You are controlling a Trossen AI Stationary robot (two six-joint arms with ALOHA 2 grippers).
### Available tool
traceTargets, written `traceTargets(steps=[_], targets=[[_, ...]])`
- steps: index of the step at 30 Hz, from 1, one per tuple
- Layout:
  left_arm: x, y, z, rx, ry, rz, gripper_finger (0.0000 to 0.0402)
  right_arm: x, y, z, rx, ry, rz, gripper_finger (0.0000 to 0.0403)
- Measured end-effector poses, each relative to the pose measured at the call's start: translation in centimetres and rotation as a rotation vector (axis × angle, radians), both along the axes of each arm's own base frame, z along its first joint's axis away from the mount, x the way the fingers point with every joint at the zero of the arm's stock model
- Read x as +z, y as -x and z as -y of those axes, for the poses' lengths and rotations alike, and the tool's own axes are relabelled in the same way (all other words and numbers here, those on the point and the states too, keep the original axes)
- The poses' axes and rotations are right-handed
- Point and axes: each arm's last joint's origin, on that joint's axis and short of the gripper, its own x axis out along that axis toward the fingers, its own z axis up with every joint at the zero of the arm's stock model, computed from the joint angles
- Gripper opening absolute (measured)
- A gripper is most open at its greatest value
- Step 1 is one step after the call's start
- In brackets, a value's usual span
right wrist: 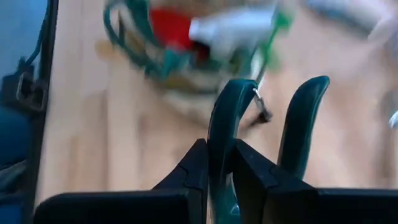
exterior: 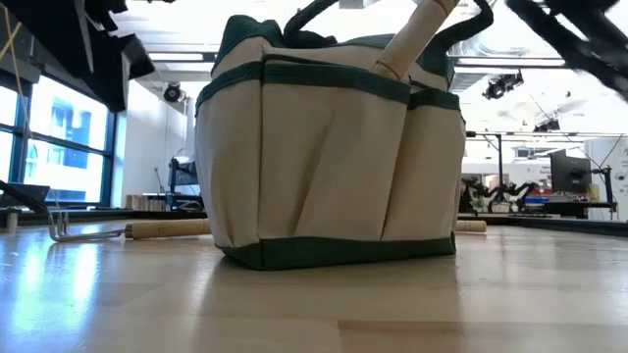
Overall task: Pick & Place Garden tools in Gardening bag
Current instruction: Put the bottom green shear scissors into the green gardening bag
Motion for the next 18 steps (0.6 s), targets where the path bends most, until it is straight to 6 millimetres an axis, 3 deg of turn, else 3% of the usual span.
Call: traceTargets(steps=[5,10,15,18], targets=[[0.1,-0.2,0.1,-0.025,-0.009,0.025,0.0206,0.3,0.6,0.0,0.121,0.063,0.183,0.0035],[0.2,-0.2,0.1,-0.051,-0.021,0.04,0.0206,-1.8,1.4,1.2,0.203,0.03,0.402,0.0035],[0.3,-0.4,0.2,-0.059,-0.031,0.062,0.0206,-4.1,2.2,3.8,0.344,-0.03,0.738,0.0035],[0.3,-0.4,0.2,-0.058,-0.029,0.062,0.0206,-5.4,2.6,5.6,0.358,-0.046,0.81,0.0035]])
